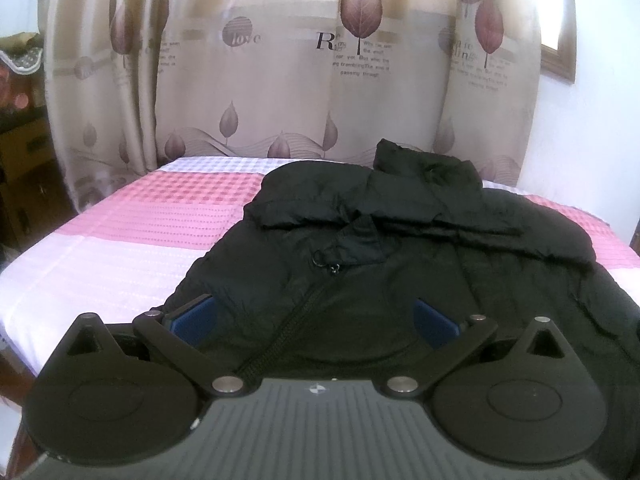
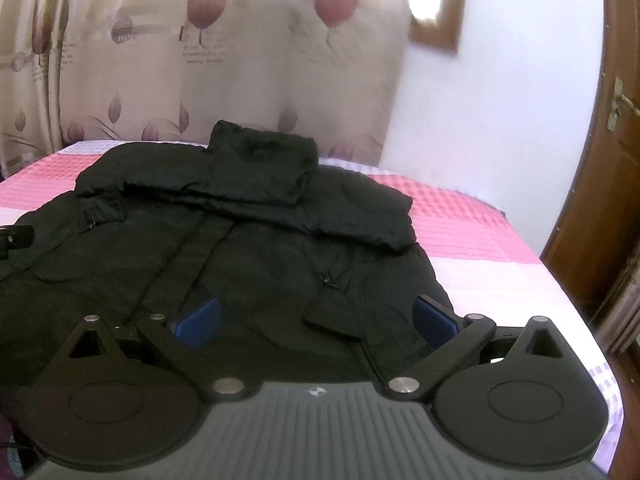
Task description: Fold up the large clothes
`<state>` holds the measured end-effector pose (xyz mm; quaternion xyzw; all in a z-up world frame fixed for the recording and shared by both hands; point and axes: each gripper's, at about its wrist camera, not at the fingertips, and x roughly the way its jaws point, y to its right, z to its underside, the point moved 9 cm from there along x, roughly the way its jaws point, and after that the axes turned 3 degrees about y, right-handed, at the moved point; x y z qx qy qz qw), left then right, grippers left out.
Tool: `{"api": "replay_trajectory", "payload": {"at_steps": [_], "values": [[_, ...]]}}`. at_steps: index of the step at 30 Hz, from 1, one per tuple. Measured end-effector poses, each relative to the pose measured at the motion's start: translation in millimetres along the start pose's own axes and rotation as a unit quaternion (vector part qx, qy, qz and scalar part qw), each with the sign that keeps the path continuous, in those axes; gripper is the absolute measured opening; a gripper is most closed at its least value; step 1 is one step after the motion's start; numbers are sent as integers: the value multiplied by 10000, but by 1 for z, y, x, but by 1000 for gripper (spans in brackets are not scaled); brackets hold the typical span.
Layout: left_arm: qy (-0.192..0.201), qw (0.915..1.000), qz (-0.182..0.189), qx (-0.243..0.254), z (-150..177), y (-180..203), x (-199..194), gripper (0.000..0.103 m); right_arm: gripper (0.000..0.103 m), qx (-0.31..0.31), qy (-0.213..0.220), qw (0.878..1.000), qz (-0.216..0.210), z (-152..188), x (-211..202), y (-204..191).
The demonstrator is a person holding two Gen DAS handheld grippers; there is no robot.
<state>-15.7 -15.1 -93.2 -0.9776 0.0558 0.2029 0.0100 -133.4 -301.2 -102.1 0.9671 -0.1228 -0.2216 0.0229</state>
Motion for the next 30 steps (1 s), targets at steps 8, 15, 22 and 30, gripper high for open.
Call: {"api": "replay_trajectory", "payload": {"at_steps": [8, 15, 22, 30], "values": [[3, 10000, -5, 11, 0, 0, 0, 103, 103, 13, -43, 10000, 4, 2, 2, -1], [0, 9998, -103, 154, 0, 0, 0, 103, 103, 131, -98, 9998, -88, 8, 5, 3], [254, 9969, -335, 664, -5, 6, -8, 103, 103, 140, -132, 9998, -109, 13, 4, 2], [303, 9952, -288, 885, -5, 13, -11, 103, 103, 132, -177, 9996, -146, 16, 4, -1]]}}
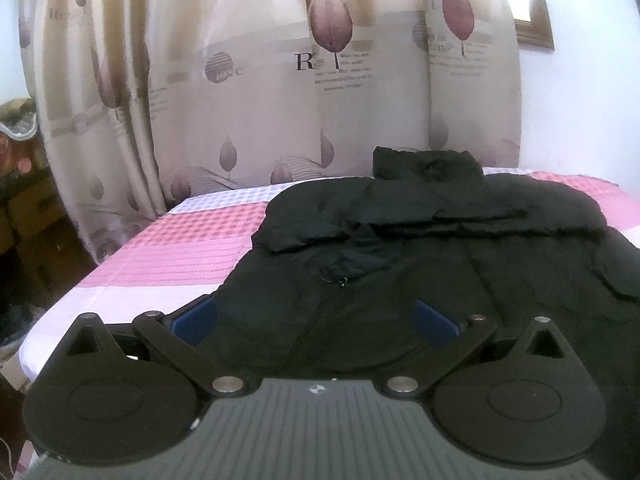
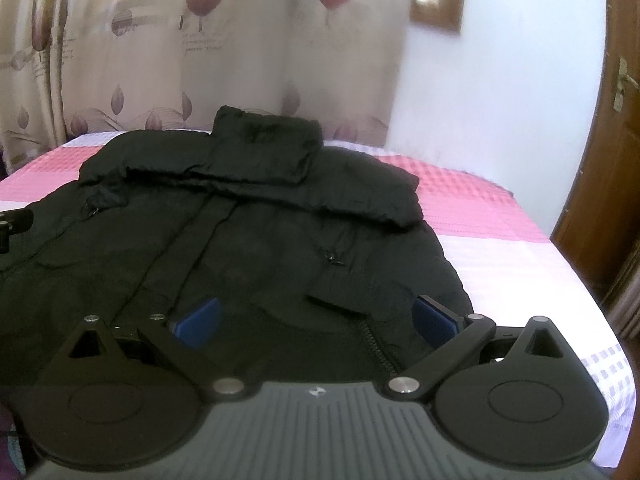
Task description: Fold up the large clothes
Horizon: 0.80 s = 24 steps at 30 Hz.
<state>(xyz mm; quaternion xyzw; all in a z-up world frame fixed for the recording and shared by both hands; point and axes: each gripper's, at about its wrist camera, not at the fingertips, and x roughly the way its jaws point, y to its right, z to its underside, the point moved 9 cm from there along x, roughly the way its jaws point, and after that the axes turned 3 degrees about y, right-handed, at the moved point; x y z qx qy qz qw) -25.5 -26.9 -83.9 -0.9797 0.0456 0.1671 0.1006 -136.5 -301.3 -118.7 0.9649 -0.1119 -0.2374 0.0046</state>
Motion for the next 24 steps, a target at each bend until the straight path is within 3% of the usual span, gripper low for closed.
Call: {"api": "replay_trajectory", "payload": {"at_steps": [24], "values": [[-61, 9999, 125, -20, 4, 4, 1, 103, 103, -6, -108, 9999, -133, 4, 3, -9]]}}
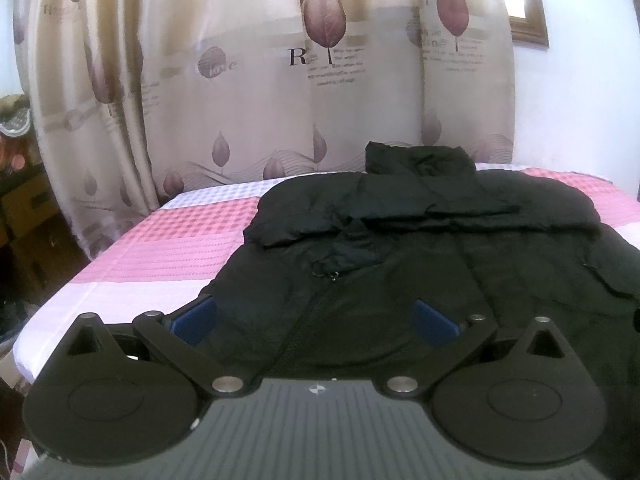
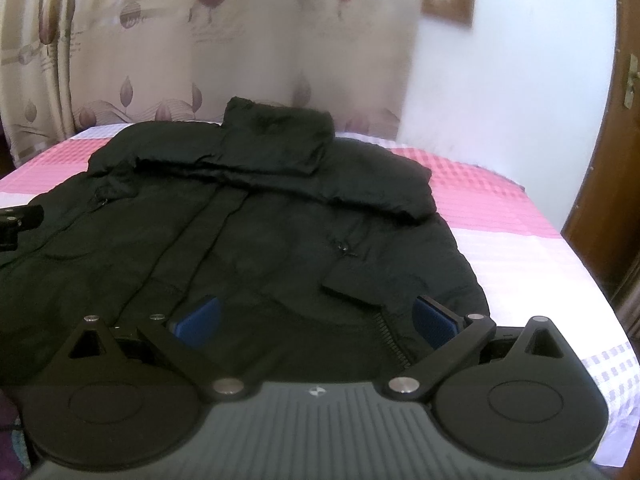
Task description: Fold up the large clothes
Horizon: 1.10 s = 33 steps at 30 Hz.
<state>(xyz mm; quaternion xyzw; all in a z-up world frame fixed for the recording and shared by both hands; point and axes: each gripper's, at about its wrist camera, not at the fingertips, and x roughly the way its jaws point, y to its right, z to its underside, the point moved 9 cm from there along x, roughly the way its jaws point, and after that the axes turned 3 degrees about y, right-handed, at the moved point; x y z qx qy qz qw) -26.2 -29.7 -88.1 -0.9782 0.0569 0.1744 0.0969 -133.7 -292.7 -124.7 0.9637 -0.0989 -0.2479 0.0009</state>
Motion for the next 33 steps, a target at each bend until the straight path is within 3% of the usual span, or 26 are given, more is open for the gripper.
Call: {"api": "replay_trajectory", "payload": {"at_steps": [26, 30, 33], "values": [[44, 9996, 45, 264, 3, 12, -3, 103, 103, -47, -64, 9999, -130, 4, 2, -8], [-56, 9996, 289, -12, 2, -6, 1, 103, 103, -5, 84, 9998, -175, 2, -4, -1], [-117, 9990, 425, -120, 1, -45, 0, 103, 103, 189, 294, 9988, -334, 2, -16, 20]]}}
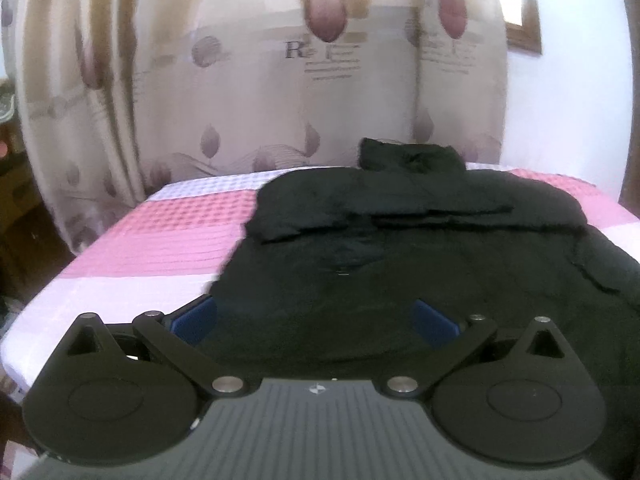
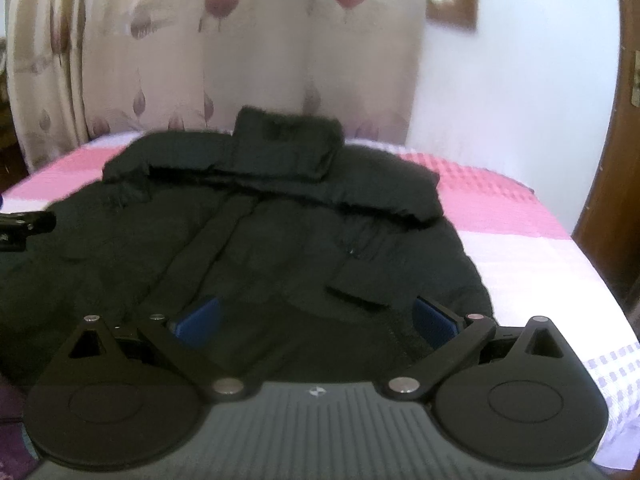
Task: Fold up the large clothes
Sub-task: 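Grasp the jacket side edge with both grippers and fold it inward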
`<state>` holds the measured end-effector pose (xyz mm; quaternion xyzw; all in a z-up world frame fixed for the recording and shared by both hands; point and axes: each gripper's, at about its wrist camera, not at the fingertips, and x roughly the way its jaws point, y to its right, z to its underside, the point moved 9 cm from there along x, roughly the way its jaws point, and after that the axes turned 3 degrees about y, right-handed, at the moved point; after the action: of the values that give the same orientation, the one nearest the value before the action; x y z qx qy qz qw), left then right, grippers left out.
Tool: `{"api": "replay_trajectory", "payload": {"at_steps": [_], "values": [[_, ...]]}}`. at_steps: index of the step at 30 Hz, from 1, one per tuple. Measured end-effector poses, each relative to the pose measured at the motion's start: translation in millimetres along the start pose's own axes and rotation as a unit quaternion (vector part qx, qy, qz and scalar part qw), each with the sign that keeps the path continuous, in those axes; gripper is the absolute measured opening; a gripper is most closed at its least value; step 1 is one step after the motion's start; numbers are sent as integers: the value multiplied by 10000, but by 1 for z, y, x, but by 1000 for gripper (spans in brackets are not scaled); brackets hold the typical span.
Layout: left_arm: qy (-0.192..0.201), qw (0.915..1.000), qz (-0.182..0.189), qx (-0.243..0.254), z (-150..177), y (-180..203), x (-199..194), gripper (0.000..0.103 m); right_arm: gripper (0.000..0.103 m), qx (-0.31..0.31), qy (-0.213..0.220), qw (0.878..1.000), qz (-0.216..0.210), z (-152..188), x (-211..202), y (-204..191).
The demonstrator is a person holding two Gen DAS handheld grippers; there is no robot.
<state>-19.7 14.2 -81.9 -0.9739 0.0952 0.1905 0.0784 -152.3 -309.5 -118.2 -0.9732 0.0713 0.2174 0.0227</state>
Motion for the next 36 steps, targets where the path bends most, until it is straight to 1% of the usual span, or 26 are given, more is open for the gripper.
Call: {"api": "replay_trajectory", "payload": {"at_steps": [2, 4, 6, 9, 11, 13, 16, 18, 19, 20, 21, 22, 24, 25, 28, 29, 30, 31, 32, 33, 34, 35, 36], "values": [[-36, 10000, 18, -17, 3, -30, -5, 103, 103, 151, 157, 9997, -60, 2, -10, 18], [-236, 9996, 60, -163, 13, -60, -7, 103, 103, 289, 301, 9986, -313, 9, -22, 34], [-471, 9976, 150, -491, 28, -86, -10, 102, 103, 443, 280, 9976, -456, 18, -29, 47], [-809, 9905, 309, -1067, 55, -120, -14, 100, 103, 559, 171, 9973, -456, 35, -37, 68], [-980, 9829, 517, -1472, 71, -133, -15, 99, 103, 589, 160, 9974, -374, 46, -42, 79], [-1103, 9754, 749, -1756, 83, -138, -13, 99, 103, 714, 135, 9966, -380, 54, -46, 89], [-1273, 9684, 1113, -1833, 97, -131, -11, 99, 103, 1059, 120, 9932, -476, 64, -49, 101], [-1346, 9638, 1441, -1793, 104, -120, -11, 90, 103, 1316, 52, 9899, -514, 72, -47, 110], [-1384, 9622, 1575, -1737, 106, -114, -11, 77, 103, 1504, 40, 9868, -603, 77, -46, 114], [-1451, 9602, 1686, -1687, 108, -108, -10, 56, 103, 1685, 23, 9832, -700, 82, -46, 119], [-1531, 9592, 1698, -1664, 111, -105, -7, 49, 103, 1924, -30, 9780, -811, 88, -45, 123], [-1576, 9592, 1663, -1657, 114, -103, -5, 45, 103, 2127, -83, 9729, -903, 92, -44, 127], [-1553, 9574, 1730, -1713, 114, -104, -8, 42, 103, 2468, -193, 9635, -1022, 102, -42, 133], [-1544, 9559, 1781, -1752, 114, -105, -9, 38, 103, 2590, -232, 9597, -1068, 106, -42, 135], [-1488, 9542, 1857, -1814, 114, -111, -14, 30, 102, 2803, -303, 9522, -1173, 115, -41, 137], [-1467, 9539, 1875, -1828, 114, -110, -14, 27, 95, 2820, -312, 9515, -1189, 117, -40, 137], [-1453, 9540, 1886, -1821, 114, -109, -13, 26, 82, 2823, -350, 9512, -1195, 119, -37, 137], [-1440, 9551, 1886, -1772, 113, -108, -14, 24, 73, 2796, -420, 9521, -1168, 121, -34, 136], [-1426, 9567, 1882, -1704, 113, -107, -15, 22, 56, 2770, -481, 9528, -1144, 124, -32, 136], [-1397, 9589, 1877, -1608, 110, -104, -13, 22, 48, 2776, -501, 9521, -1182, 124, -31, 134], [-1358, 9604, 1889, -1532, 109, -103, -15, 22, 44, 2774, -476, 9517, -1229, 124, -32, 132], [-1353, 9600, 1913, -1532, 108, -103, -14, 22, 37, 2713, -440, 9533, -1252, 121, -34, 130], [-1374, 9586, 1927, -1586, 109, -105, -12, 24, 34, 2635, -396, 9556, -1256, 118, -37, 129]]}}
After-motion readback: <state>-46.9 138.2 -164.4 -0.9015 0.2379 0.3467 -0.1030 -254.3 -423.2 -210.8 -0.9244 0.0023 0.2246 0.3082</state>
